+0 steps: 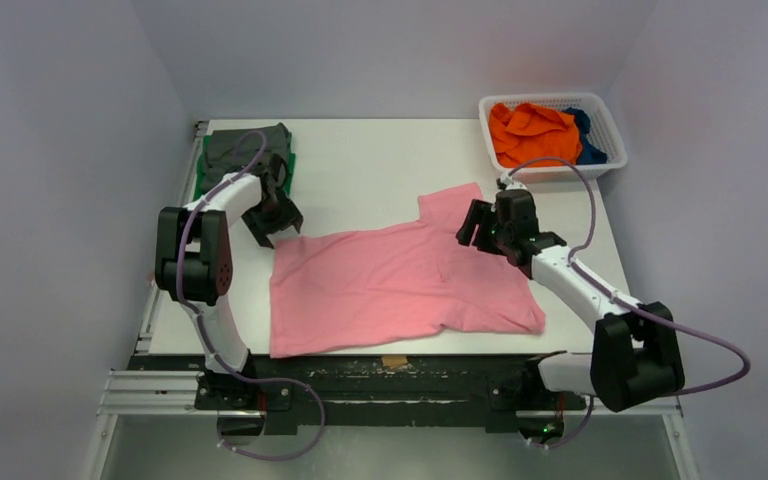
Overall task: Fold and stack the t-shirts
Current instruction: Grab the side of the flattened tshirt furthest away from the robot with both arms
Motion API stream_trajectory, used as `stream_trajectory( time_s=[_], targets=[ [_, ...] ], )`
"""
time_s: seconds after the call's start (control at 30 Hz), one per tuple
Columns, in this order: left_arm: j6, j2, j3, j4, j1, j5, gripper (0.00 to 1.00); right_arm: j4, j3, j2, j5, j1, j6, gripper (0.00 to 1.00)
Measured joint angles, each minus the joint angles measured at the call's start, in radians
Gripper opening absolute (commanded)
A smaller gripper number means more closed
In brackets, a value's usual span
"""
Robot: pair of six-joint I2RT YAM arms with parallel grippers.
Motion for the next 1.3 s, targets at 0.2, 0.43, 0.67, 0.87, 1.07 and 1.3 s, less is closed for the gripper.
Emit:
stream_trajectory(
  time_s=[0.2,0.43,0.67,0.87,1.07,1.3],
  targets=[
    [0.000,-0.003,-0.010,0.023,0.000,0.040,0.70,0.002,-0.080,0.095,-0.079,0.015,0.052,0.65],
    [-0.006,-0.021,-0.022,0.027,0.000,0.048,0.70,-0.013,-0.082,0.166,-0.069,-0.036,0.121,0.65],
    [-0.027,-0.021,-0.023,0.033,-0.010,0.051,0.70,-0.025,-0.056,0.193,-0.061,-0.171,0.148,0.65],
    [-0.050,0.029,0.061,-0.014,-0.068,0.024,0.69,-0.034,-0.060,0.185,-0.035,-0.231,0.150,0.65],
    [-0.076,0.075,0.138,-0.062,-0.130,-0.023,0.69,-0.066,-0.091,0.138,0.004,-0.257,0.149,0.66],
    [-0.106,0.084,0.152,-0.079,-0.152,-0.027,0.66,-0.105,-0.108,0.108,0.031,-0.293,0.145,0.66]
  ],
)
